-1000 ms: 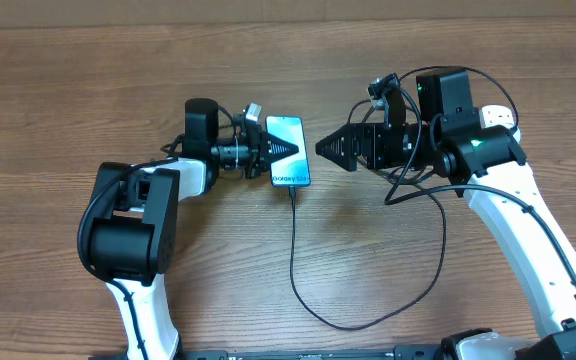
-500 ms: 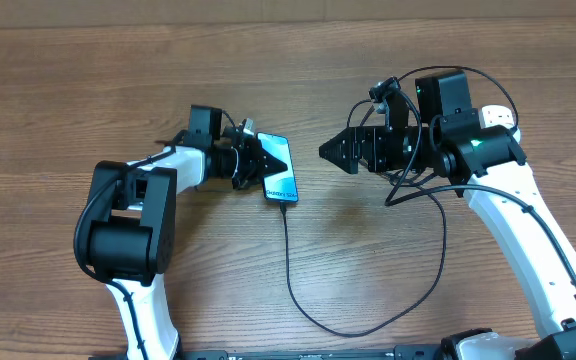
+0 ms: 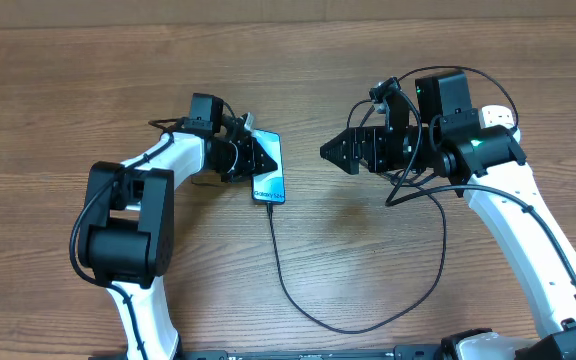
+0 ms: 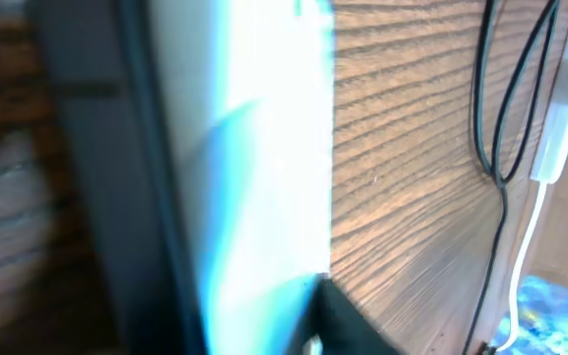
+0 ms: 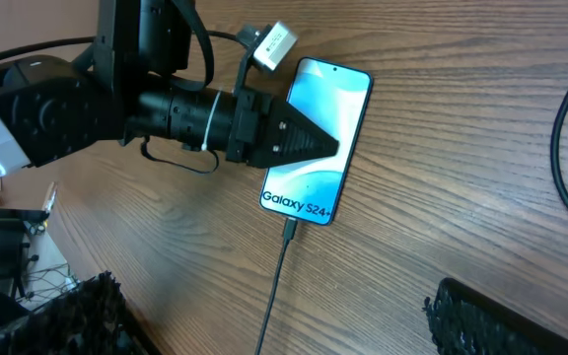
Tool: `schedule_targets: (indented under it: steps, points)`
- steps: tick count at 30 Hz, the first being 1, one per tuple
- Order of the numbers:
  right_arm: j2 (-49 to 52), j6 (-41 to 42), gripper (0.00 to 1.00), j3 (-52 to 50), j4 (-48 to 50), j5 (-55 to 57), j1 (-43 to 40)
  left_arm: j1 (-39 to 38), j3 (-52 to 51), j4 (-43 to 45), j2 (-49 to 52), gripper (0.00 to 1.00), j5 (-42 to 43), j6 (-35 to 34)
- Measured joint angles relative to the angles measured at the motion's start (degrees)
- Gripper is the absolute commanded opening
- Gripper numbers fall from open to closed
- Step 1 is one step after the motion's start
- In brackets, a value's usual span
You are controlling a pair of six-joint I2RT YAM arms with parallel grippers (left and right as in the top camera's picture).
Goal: Plug charger to phone and switch on socket
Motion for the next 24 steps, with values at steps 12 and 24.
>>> schedule_targets:
  steps: [12, 24]
  points:
    - [0.00, -0.09, 1.00, 0.00, -0.68, 0.02, 0.00, -0.63, 0.92, -2.43, -1.33, 0.40, -5.86, 2.29]
    - [0.00, -0.09, 1.00, 0.00, -1.66, 0.13, 0.00, -0.74, 2.16, -7.23, -2.82, 0.49, -11.91, 2.64]
